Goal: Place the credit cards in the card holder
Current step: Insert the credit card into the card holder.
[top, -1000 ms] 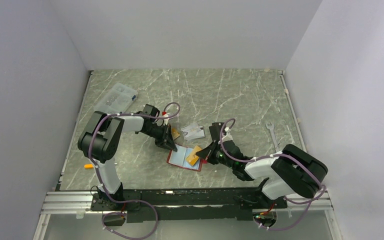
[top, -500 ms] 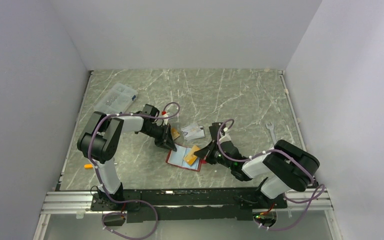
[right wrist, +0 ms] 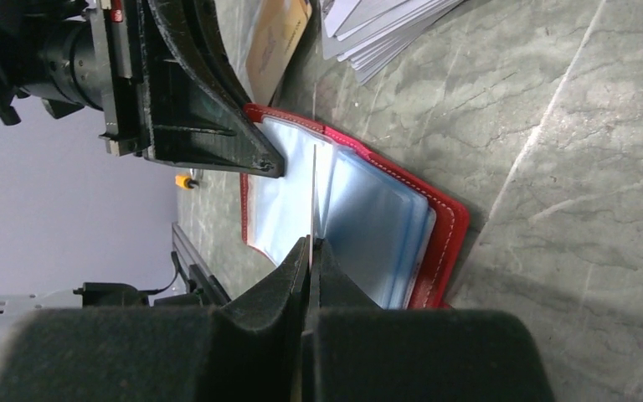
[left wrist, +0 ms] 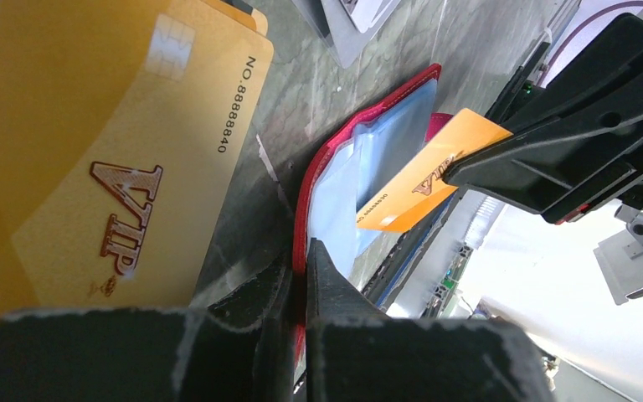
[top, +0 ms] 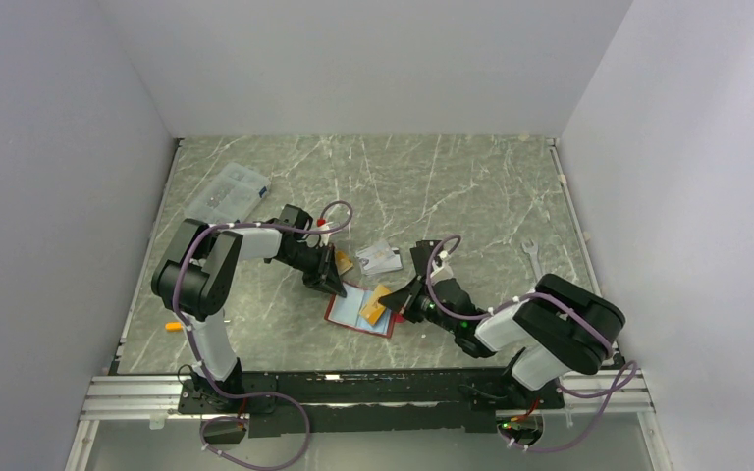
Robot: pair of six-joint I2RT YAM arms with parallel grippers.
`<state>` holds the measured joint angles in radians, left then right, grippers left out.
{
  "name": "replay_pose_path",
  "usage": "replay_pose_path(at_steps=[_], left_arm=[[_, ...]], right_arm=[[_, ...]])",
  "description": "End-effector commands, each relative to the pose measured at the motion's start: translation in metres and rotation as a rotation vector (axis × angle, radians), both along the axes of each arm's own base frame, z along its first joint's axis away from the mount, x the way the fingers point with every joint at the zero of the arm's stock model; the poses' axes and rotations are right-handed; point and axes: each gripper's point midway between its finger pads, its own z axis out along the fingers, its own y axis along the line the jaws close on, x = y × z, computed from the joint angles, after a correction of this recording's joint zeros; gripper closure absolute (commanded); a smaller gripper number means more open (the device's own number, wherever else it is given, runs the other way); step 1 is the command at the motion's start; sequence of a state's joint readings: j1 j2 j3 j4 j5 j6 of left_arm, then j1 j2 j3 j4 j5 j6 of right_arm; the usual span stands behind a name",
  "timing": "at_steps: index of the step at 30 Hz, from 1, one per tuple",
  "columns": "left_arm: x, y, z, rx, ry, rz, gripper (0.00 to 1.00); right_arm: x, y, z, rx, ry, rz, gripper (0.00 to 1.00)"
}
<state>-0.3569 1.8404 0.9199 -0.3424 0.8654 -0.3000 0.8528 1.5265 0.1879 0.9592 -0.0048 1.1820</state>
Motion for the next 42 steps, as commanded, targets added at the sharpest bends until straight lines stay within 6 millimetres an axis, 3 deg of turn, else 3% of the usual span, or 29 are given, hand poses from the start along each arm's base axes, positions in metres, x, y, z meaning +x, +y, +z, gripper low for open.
replay_pose_path(at_steps=[1,15,42], left_arm=[[0.001,-0.002,0.007,-0.010,-0.043,-0.018,0.90],[0.002,-0.002,0.009,-0.011,-0.051,-0.022,0.90],[0.002,-0.001,0.010,-0.008,-0.057,-0.024,0.89]], right_arm=[[0.003,0.000,0.020,0.048,-0.064,-0.016,1.00],[0.003,0.003,0.015,0.067,-0.055,-0.007,1.00],[0.001,0.003,0.023,0.094,-0.072,0.007,1.00]])
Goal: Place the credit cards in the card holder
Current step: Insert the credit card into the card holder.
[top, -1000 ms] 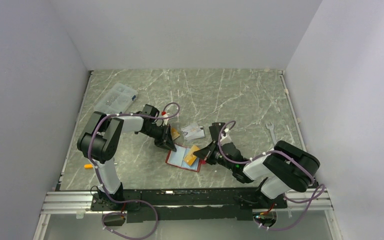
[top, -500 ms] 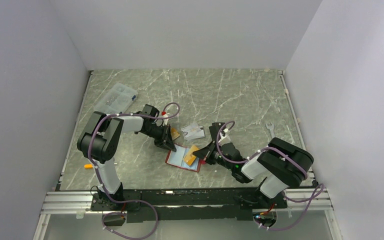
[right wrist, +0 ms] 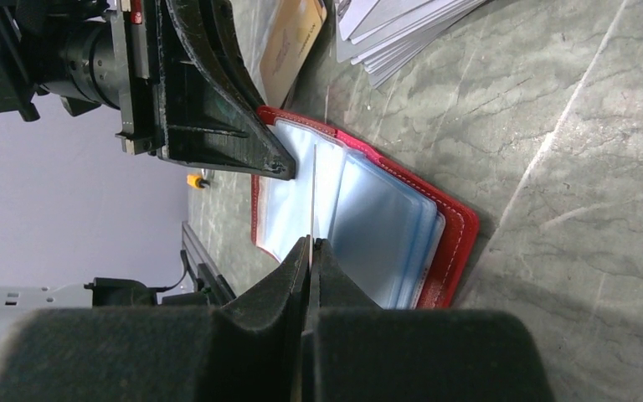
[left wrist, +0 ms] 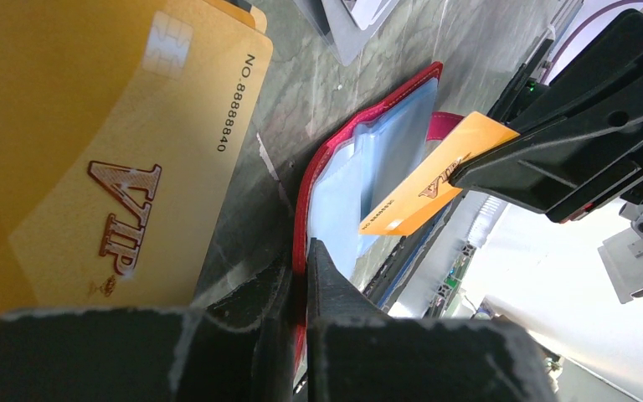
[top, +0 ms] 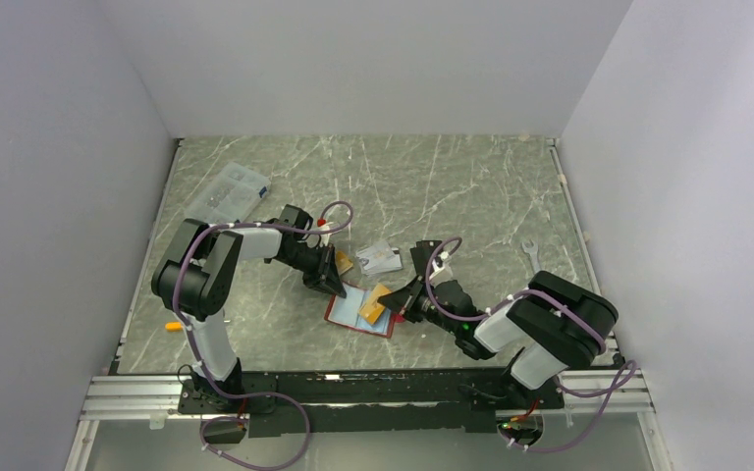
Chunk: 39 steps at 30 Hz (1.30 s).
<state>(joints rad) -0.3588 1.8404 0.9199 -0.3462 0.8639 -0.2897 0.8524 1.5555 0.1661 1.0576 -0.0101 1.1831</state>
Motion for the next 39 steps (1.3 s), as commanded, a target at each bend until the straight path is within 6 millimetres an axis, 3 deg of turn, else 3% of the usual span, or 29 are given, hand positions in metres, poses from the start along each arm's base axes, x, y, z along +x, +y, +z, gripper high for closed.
replay_pose_path(at_steps=[1,27,39], left_arm=[[0.003,-0.002,0.011,-0.010,-0.054,-0.017,0.89],[0.003,-0.002,0.013,-0.017,-0.051,-0.014,0.82],[0.003,-0.002,0.013,-0.014,-0.050,-0.013,0.83]], right_arm=[[0.002,0.001,0.017,0.051,-0.041,0.001,1.00],[-0.002,0.018,-0.004,0.058,0.015,0.079,1.00],[-0.012,0.025,-0.021,0.029,0.094,0.141,1.00]])
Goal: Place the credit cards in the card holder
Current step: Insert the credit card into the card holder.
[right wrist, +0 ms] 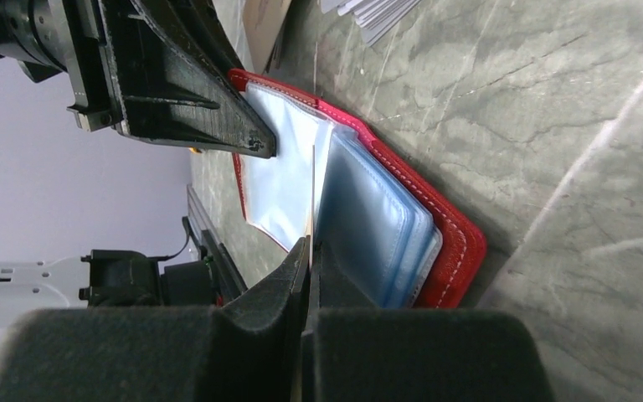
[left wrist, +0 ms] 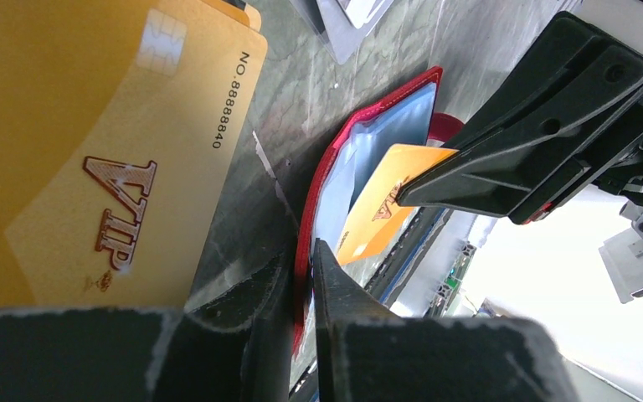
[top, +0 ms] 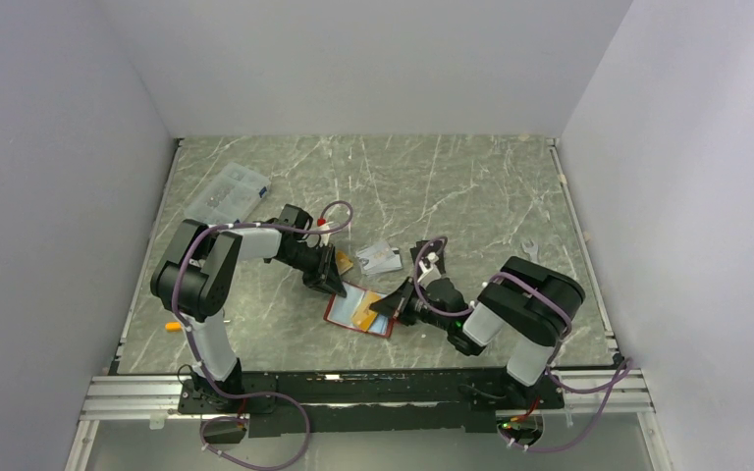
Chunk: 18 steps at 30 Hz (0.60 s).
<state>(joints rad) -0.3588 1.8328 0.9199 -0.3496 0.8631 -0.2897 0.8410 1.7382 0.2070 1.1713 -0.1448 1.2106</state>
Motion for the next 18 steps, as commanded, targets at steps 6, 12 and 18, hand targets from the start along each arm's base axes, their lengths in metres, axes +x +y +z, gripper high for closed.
replay_pose_path(at_steps=[6,12,18], left_arm=[[0.004,-0.002,0.013,-0.020,-0.050,-0.014,0.83],[0.004,-0.002,0.013,-0.021,-0.053,-0.016,0.83],[0.003,-0.003,0.012,-0.023,-0.047,-0.018,0.84]], right_arm=[[0.000,0.013,-0.009,-0.009,0.052,0.063,1.00],[-0.001,0.009,-0.018,-0.022,0.094,0.058,1.00],[-0.001,0.008,-0.022,-0.037,0.105,0.065,1.00]])
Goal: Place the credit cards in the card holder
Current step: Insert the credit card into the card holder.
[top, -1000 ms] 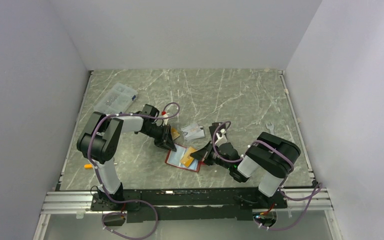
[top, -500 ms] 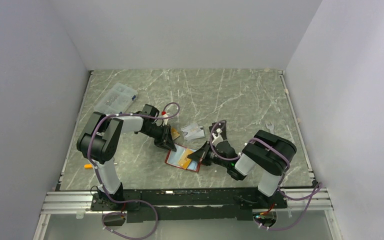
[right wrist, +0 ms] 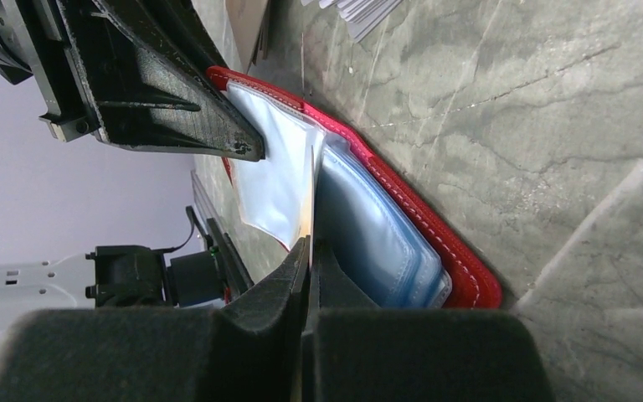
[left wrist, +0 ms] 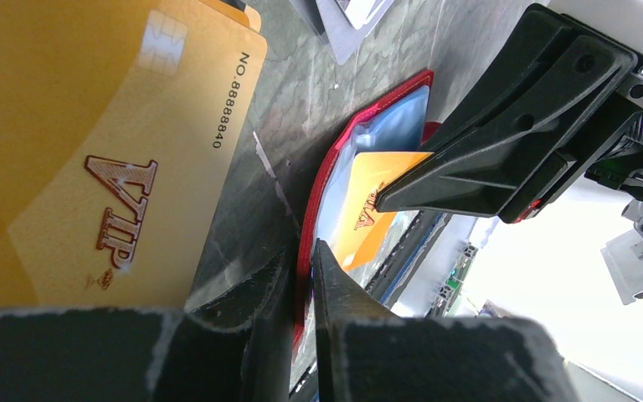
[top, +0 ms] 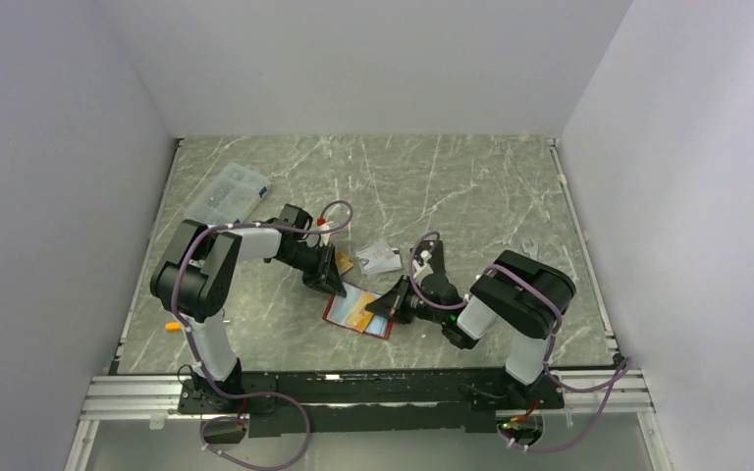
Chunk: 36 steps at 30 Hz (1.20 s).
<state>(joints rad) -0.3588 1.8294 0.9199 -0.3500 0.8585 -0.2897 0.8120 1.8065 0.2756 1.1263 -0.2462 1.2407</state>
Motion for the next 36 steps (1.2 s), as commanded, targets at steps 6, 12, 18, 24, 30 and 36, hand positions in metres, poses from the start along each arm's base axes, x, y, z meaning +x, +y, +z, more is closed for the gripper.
replay_pose_path(at_steps=[6,12,18,24,30,36], left_arm=[[0.003,-0.004,0.014,-0.033,-0.046,-0.020,0.83],[0.002,-0.005,0.015,-0.039,-0.050,-0.022,0.82],[0.002,-0.005,0.016,-0.044,-0.043,-0.024,0.83],[0.001,-0.005,0.015,-0.043,-0.041,-0.027,0.85],[0.001,-0.004,0.014,-0.040,-0.044,-0.027,0.86],[0.001,-0.004,0.014,-0.037,-0.043,-0.027,0.86]], right_arm=[[-0.001,0.010,-0.014,-0.021,0.025,0.079,1.00],[0.006,0.009,-0.019,-0.104,0.013,0.081,1.00],[0.006,-0.006,-0.028,-0.237,0.039,0.059,0.78],[0.003,-0.018,-0.030,-0.319,0.065,0.035,0.37],[0.000,-0.024,-0.027,-0.378,0.075,0.039,0.34],[-0.010,-0.030,-0.027,-0.493,0.092,0.045,0.33]])
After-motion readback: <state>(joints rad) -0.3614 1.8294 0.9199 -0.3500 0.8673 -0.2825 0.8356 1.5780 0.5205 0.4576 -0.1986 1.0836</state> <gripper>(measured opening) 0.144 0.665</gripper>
